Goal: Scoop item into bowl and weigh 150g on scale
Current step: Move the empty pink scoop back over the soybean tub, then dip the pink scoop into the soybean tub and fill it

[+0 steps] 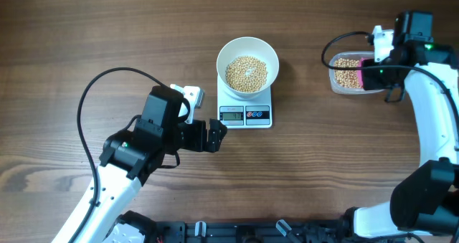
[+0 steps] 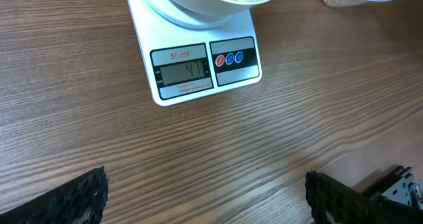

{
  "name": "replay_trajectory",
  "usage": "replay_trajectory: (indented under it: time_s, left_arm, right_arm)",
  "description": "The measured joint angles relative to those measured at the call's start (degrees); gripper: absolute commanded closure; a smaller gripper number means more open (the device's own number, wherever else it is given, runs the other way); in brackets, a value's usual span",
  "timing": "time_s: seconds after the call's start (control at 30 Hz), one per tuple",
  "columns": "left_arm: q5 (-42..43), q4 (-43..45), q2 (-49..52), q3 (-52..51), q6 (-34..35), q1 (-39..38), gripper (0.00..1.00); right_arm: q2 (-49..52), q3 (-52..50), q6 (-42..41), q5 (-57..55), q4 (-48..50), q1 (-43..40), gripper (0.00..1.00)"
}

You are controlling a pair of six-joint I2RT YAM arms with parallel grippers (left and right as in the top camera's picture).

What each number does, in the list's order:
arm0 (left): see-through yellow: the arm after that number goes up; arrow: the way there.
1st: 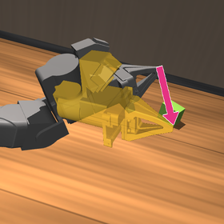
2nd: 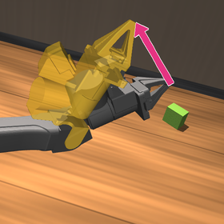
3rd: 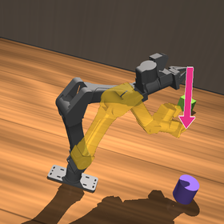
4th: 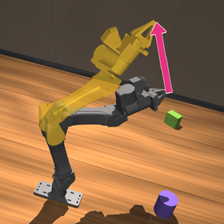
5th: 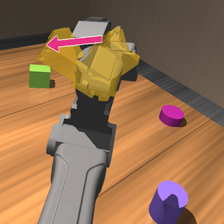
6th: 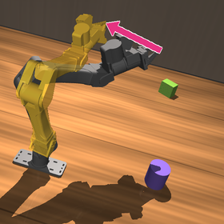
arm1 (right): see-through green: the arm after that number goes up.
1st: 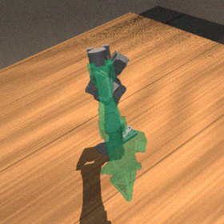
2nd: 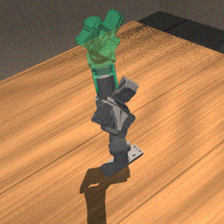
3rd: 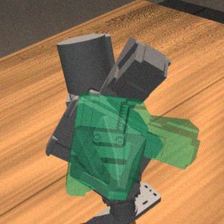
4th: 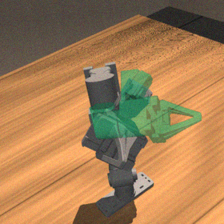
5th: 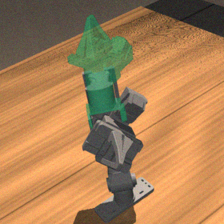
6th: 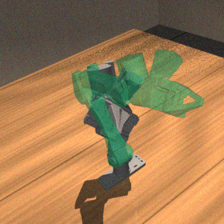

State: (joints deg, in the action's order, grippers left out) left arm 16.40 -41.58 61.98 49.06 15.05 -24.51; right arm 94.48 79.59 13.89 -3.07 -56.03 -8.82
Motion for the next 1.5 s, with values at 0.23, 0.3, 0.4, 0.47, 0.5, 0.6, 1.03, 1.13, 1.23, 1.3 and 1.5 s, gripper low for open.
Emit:
replay_trajectory:
  time_s: [0.23, 0.3, 0.4, 0.47, 0.5, 0.6, 1.03, 1.13, 1.23, 1.3, 1.5]
  left_arm:
    - [0.0, 0.0, 0.0, 0.0, 0.0, 0.0, 0.00]
    - [0.0, 0.0, 0.0, 0.0, 0.0, 0.0, 0.00]
    - [0.0, 0.0, 0.0, 0.0, 0.0, 0.0, 0.00]
    - [0.0, 0.0, 0.0, 0.0, 0.0, 0.0, 0.00]
    - [0.0, 0.0, 0.0, 0.0, 0.0, 0.0, 0.00]
    - [0.0, 0.0, 0.0, 0.0, 0.0, 0.0, 0.00]
    - [0.0, 0.0, 0.0, 0.0, 0.0, 0.0, 0.00]
    - [0.0, 0.0, 0.0, 0.0, 0.0, 0.0, 0.00]
    - [0.0, 0.0, 0.0, 0.0, 0.0, 0.0, 0.00]
    - [0.0, 0.0, 0.0, 0.0, 0.0, 0.0, 0.00]
    - [0.0, 0.0, 0.0, 0.0, 0.0, 0.0, 0.00]
  right_arm:
    - [0.0, -1.7, -1.1, -1.1, 0.6, 1.0, 0.96]
    - [0.0, -1.8, -1.1, -1.3, 0.7, 1.3, 0.96]
    - [0.0, -1.9, -2.1, -3.3, 1.3, 1.6, 0.96]
    - [0.0, -1.9, -2.4, -4.3, 1.5, 1.6, 0.96]
    - [0.0, -2.0, -2.4, -4.3, 1.5, 1.6, 0.96]
    - [0.0, -2.0, -2.4, -4.2, 1.7, 1.6, 0.96]
    - [0.0, -3.3, -3.0, 6.6, 2.8, 1.6, 0.96]
    - [0.0, -3.3, -3.4, 8.2, 2.8, 1.0, 0.96]
    - [0.0, -3.3, -3.6, 11.7, 2.8, -1.3, 0.96]
    - [0.0, -3.3, -3.6, 15.6, 2.7, -3.7, 0.96]
    - [0.0, -3.4, -3.6, 24.3, 2.3, -9.4, 0.96]
